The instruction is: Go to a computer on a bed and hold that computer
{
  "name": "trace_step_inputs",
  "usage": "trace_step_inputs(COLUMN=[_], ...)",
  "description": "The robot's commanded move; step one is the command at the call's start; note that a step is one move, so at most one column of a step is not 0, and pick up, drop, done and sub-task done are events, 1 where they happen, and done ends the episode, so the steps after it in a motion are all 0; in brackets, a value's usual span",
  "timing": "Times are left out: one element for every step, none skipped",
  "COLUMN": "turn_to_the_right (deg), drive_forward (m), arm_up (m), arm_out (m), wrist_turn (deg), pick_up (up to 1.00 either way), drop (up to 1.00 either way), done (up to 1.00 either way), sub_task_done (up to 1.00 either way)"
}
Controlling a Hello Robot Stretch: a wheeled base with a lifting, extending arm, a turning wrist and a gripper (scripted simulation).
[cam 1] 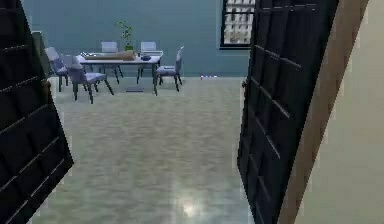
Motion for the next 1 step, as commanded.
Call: trace_step_inputs(turn_to_the_right=[-45.0], drive_forward=[0.00], arm_up=[0.00], arm_out=[0.00], wrist_turn=[0.0], pick_up=[0.00], drop=[0.00], done=[0.00], sub_task_done=[0.00])
